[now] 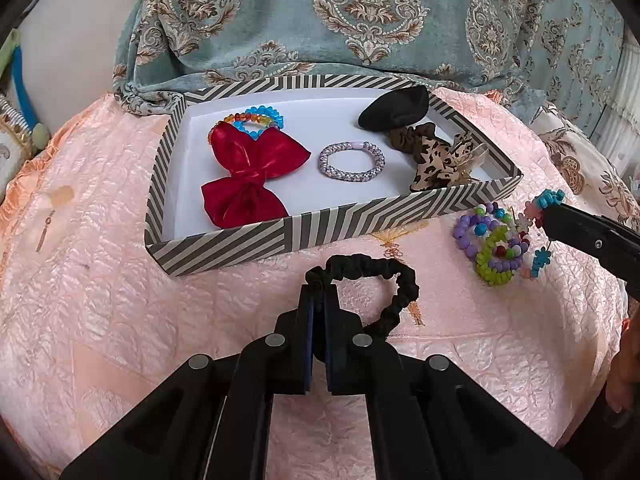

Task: Organize jewelry
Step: 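Lift the black scrunchie with the left gripper while the right grasps the teal flower bracelet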

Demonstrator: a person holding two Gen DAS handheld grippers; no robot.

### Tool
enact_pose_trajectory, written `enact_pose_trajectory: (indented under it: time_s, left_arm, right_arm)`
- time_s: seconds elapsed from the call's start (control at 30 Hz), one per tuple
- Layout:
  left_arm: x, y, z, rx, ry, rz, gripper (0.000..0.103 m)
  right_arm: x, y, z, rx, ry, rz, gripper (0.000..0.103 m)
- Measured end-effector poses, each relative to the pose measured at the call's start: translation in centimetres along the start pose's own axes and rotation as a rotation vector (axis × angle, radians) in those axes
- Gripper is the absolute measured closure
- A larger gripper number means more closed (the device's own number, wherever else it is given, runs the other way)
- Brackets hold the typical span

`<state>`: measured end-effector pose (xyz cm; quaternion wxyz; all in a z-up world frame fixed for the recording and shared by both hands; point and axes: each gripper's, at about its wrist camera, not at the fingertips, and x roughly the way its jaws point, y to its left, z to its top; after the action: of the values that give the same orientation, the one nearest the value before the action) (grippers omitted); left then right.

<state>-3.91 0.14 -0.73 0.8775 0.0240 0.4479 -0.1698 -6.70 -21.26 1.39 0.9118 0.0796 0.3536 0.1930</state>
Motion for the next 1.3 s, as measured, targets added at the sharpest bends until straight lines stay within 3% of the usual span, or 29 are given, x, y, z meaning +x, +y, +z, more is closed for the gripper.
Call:
enact_pose_trajectory:
  time_s: [1.3]
  left_arm:
    - [-0.81,-0.18,0.12,0.007,-0.024,-0.004,0.103]
  right_arm:
    - [-0.05,0.33,0.06,-0.012,-0.004,-0.003,0.085]
